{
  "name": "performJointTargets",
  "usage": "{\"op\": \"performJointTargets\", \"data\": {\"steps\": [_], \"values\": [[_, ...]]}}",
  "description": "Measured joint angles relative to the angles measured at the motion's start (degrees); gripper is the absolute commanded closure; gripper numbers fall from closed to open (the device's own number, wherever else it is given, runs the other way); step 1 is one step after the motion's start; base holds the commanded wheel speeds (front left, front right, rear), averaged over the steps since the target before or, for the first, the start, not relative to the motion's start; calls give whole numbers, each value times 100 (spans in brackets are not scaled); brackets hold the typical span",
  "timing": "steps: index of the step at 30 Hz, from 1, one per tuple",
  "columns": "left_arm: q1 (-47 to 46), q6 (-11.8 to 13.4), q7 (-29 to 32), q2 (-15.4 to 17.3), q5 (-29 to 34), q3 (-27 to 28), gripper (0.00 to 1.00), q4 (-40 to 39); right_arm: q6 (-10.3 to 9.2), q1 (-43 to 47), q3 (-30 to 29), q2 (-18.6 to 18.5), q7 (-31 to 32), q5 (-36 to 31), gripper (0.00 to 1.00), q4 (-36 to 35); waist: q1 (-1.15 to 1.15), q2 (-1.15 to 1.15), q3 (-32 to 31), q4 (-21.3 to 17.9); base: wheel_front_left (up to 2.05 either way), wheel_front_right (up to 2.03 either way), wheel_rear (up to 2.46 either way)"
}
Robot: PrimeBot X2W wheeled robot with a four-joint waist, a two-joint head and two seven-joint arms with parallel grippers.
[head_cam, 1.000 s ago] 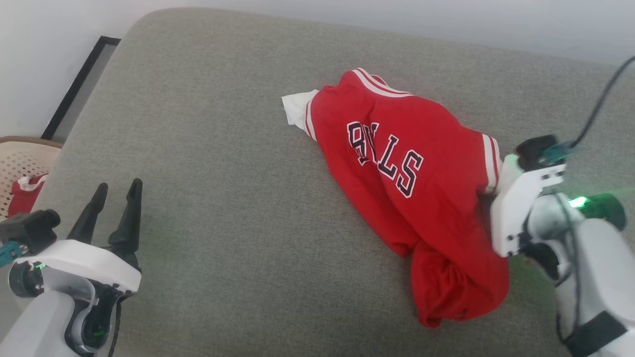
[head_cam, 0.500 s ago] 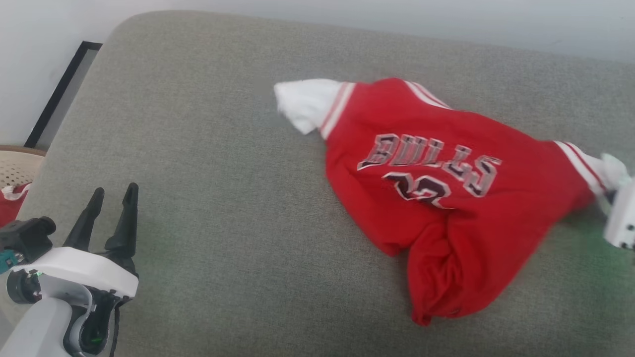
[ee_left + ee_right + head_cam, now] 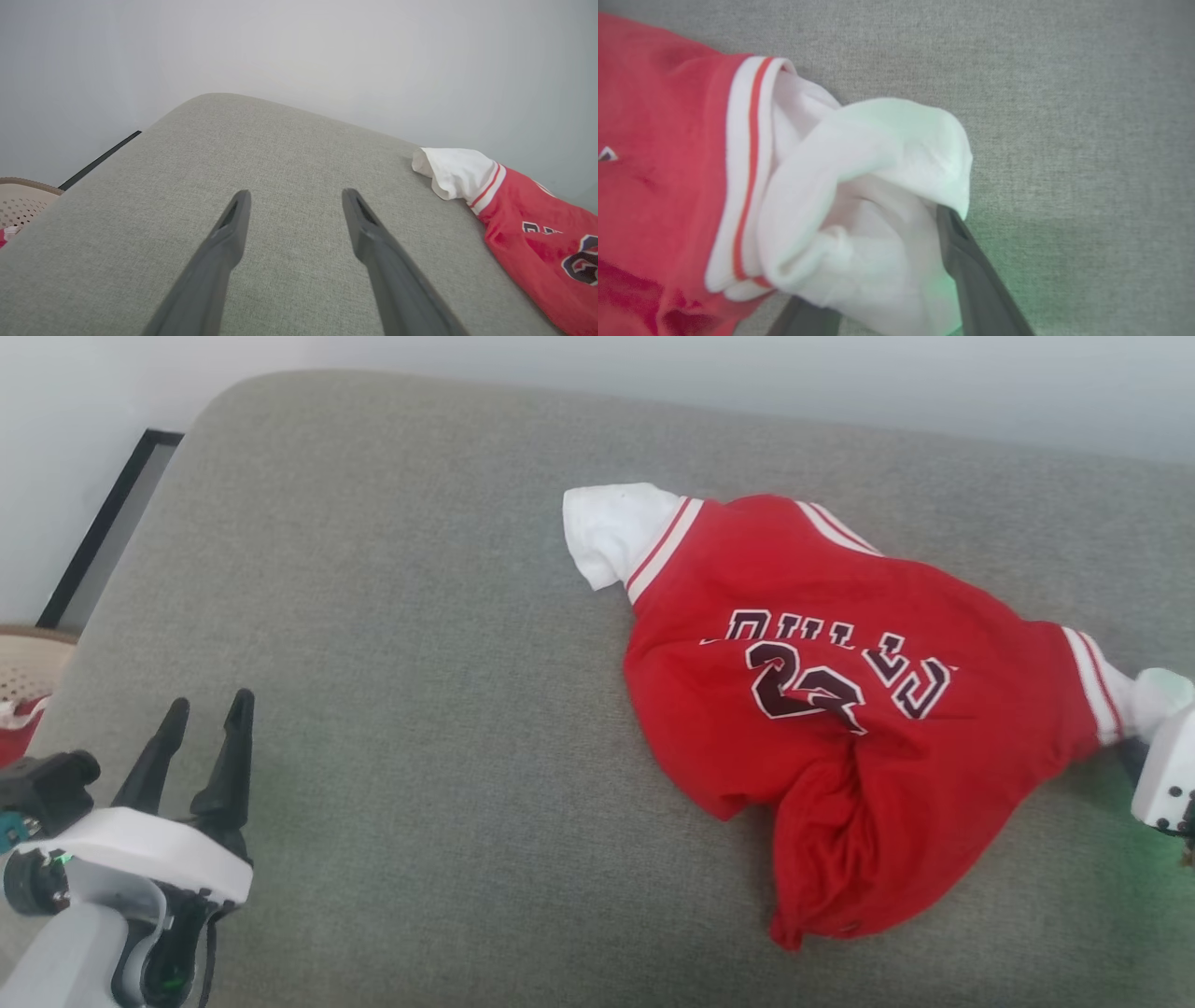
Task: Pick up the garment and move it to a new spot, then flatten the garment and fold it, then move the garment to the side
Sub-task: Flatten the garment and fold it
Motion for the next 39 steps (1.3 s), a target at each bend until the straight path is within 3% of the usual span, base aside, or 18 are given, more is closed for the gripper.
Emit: {"op": "performJointTargets", "data": {"steps": [4,10,18,25,32,39], "values": [[113,10,0,56,22,21,0,2,0,13,194,-15,5,5,0,-88,0,0,-95,-89,0,0,0],[231,69,0,97,18,75,0,-67,0,289,532,-22,63,215,0,-823,0,0,-234,-268,0,0,0],[262,158,24,154,5,88,0,-197,0,598,1129,236,434,416,0,-1886,0,0,-329,-395,0,0,0],[261,168,60,158,5,51,0,-259,0,734,1881,446,923,611,0,-2349,0,0,-374,-327,0,0,0],[199,157,78,83,7,-38,0,-296,0,720,2497,543,1318,594,0,-2208,0,0,-352,-111,0,0,0],[7,100,83,-32,33,-170,0,-194,0,476,2886,631,1515,157,0,-1250,0,0,-257,179,0,0,0]]}}
